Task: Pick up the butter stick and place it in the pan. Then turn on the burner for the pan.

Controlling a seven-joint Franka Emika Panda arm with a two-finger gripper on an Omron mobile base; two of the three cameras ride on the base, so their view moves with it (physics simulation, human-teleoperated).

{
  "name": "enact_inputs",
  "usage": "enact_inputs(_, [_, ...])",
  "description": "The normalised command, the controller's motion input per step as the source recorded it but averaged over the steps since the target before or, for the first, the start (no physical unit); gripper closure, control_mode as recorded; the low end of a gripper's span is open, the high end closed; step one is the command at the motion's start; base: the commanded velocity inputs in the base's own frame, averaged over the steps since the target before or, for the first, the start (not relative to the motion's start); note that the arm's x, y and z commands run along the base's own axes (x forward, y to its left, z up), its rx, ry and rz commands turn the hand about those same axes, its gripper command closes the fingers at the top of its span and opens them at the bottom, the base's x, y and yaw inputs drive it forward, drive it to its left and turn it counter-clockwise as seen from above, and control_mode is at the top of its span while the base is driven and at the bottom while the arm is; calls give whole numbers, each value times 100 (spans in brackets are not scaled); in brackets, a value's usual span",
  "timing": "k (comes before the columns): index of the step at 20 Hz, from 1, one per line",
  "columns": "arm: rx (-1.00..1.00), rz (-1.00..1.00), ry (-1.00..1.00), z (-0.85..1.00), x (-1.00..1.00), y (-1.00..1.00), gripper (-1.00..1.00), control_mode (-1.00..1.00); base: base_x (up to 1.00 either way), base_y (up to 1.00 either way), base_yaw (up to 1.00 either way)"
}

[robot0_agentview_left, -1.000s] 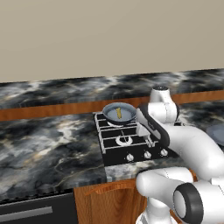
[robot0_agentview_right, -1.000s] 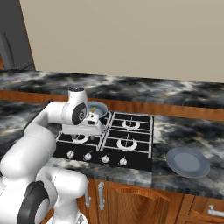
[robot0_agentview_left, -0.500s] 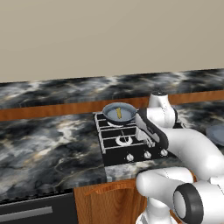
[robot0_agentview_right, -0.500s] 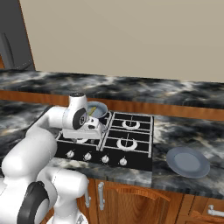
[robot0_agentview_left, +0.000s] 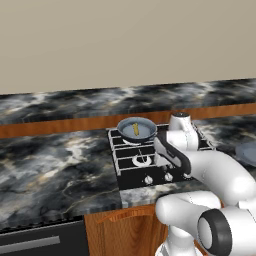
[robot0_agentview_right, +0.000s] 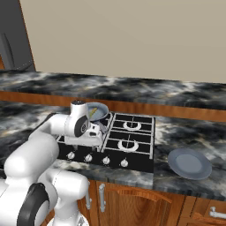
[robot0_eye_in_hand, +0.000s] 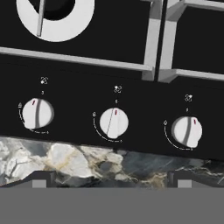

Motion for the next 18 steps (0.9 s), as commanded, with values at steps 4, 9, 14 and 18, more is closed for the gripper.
enact_inputs(4, [0, 0, 0, -25, 0, 0, -100, -100, 0, 0, 0])
enact_inputs(9, [0, 0, 0, -16, 0, 0, -100, -100, 0, 0, 0])
enact_inputs(14, [0, 0, 0, -14, 0, 0, -100, -100, 0, 0, 0])
enact_inputs(18, [0, 0, 0, -11, 0, 0, -100, -100, 0, 0, 0])
